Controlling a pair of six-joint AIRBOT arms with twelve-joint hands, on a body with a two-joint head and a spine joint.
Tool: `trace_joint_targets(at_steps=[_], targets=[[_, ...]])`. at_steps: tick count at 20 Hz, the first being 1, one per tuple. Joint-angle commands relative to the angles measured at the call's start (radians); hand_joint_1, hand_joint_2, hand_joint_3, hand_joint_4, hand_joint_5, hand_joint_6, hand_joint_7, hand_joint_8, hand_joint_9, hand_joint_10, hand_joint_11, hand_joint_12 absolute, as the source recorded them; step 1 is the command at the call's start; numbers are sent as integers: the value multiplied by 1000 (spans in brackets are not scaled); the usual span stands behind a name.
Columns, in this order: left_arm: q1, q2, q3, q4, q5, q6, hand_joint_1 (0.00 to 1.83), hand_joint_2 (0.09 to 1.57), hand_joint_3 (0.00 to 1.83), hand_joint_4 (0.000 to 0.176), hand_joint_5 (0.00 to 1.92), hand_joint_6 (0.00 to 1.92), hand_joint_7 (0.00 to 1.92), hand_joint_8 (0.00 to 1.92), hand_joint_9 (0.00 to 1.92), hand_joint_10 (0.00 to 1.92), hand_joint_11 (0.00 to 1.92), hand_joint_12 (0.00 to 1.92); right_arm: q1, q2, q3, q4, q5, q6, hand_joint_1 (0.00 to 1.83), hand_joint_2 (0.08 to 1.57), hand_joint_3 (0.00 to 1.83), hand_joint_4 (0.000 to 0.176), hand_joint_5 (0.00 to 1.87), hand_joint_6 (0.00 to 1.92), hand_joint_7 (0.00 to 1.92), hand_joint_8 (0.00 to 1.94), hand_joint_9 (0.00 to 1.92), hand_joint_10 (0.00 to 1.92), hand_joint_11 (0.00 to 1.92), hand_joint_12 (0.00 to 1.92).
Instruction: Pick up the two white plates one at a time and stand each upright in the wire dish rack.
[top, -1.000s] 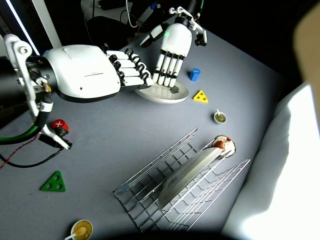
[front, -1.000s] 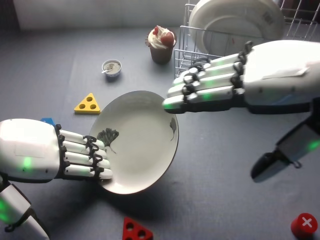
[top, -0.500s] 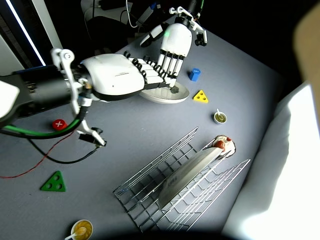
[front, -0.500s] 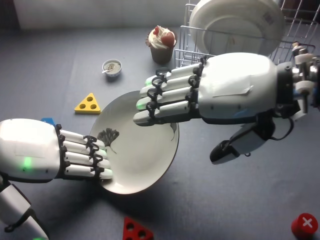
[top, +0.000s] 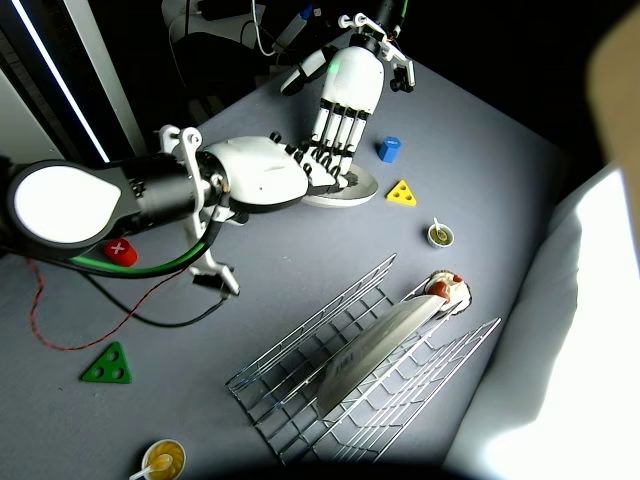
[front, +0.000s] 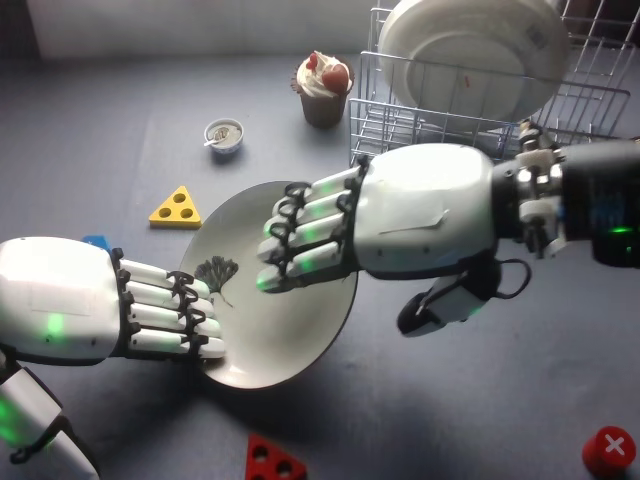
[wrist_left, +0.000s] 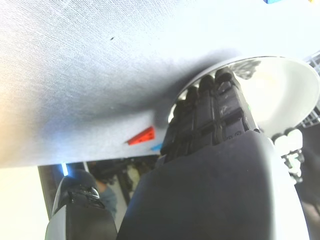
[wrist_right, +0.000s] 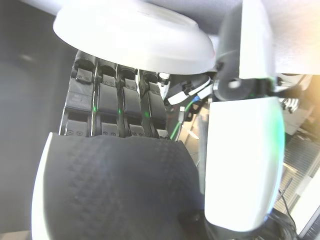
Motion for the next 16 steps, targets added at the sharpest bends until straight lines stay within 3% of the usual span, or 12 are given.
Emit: trace_joint_targets(at_steps=[1, 5, 8, 14, 16], targets=[[9, -12, 2, 19, -18, -2, 0, 917, 2, 0, 31, 0, 81, 0, 85, 0, 54, 0, 3, -3, 2, 50, 45, -2, 1232, 920, 7, 0, 296, 9, 224, 9, 197, 4, 217, 55], [12, -12, 4, 14, -18, -2, 0, 915, 0, 0, 40, 7, 78, 5, 78, 6, 44, 13, 3, -42, 1, 50, 12, -2, 1296, 924, 4, 0, 378, 11, 283, 11, 251, 13, 269, 84], [13, -12, 7, 10, -18, -2, 0, 911, 0, 0, 47, 7, 79, 3, 72, 1, 34, 9, 3, -59, -4, 107, -7, -88, 1329, 924, 0, 0, 425, 11, 352, 14, 300, 15, 297, 103], [14, -13, 9, 8, -17, -2, 0, 906, 0, 0, 40, 3, 72, 1, 78, 4, 55, 17, 3, -71, -8, 107, -7, -94, 1345, 947, 6, 0, 380, 0, 343, 3, 290, 4, 283, 100], [14, -13, 9, 8, -17, -2, 0, 903, 0, 0, 54, 8, 83, 5, 93, 9, 86, 30, 3, -66, -11, 125, -4, -114, 1402, 959, 3, 0, 461, 9, 413, 7, 355, 9, 359, 134]])
